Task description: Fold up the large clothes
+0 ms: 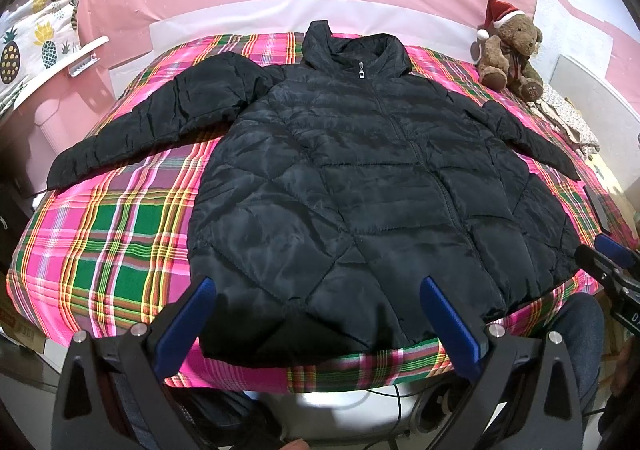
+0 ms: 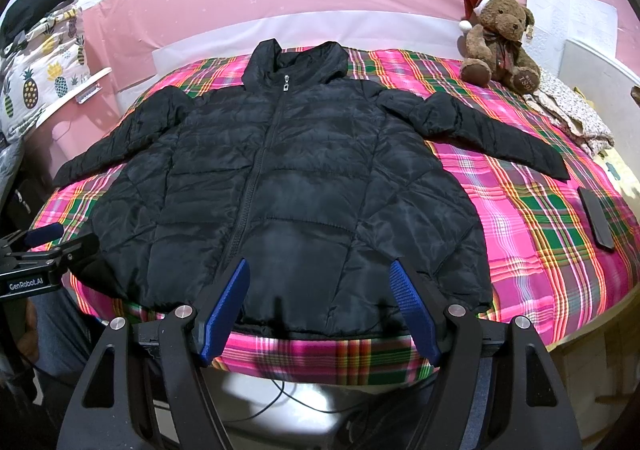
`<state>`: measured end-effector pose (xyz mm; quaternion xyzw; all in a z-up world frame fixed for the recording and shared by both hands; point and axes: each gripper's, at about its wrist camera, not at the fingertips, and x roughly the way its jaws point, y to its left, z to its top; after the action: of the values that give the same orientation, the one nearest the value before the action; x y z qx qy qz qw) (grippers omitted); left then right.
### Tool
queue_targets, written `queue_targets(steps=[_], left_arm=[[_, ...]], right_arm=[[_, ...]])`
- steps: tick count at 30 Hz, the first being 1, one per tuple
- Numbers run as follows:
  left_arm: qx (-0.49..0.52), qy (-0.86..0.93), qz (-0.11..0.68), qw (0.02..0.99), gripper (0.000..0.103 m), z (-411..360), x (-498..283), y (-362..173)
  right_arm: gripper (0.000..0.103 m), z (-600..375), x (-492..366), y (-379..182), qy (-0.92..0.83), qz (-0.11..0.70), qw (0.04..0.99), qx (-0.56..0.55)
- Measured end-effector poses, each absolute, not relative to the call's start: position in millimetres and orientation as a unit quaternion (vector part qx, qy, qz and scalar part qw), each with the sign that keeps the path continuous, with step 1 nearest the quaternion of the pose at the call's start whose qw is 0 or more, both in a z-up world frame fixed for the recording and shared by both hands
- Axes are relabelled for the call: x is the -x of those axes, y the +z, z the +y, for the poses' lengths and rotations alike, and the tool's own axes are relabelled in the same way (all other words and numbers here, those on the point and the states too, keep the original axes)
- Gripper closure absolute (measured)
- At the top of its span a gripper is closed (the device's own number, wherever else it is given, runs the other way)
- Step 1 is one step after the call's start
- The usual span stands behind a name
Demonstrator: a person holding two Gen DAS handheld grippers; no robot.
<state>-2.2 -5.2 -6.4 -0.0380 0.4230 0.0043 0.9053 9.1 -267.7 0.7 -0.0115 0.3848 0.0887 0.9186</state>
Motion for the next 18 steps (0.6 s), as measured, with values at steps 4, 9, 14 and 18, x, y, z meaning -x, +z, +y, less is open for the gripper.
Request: queue_targets(steps=[4, 9, 14, 18], left_arm=[[0.038, 0.004, 0.424, 0.905, 0.000, -5.0, 1.9, -6.4], [0.038, 0.004, 0.424, 0.905, 0.000, -4.9, 1.9, -7.3], [0.038, 0.005, 0.424, 0.905, 0.000, -5.1, 2.4, -7.7], [0.038, 0.006, 0.427, 0.903, 0.000, -5.1, 2.2, -11.8]], right_arm=[[0.031, -267.4, -9.2, 1.1, 0.088, 0.385, 0.919, 0.012], [0.031, -266.9, -9.9, 0.4, 0.088, 0.385, 0.919, 0.012], [0.031, -264.1, -11.4, 0.4, 0.089, 0.385, 0.918, 0.012], [0.031, -266.6, -10.9, -0.5, 0.090, 0.387, 0.918, 0.013]])
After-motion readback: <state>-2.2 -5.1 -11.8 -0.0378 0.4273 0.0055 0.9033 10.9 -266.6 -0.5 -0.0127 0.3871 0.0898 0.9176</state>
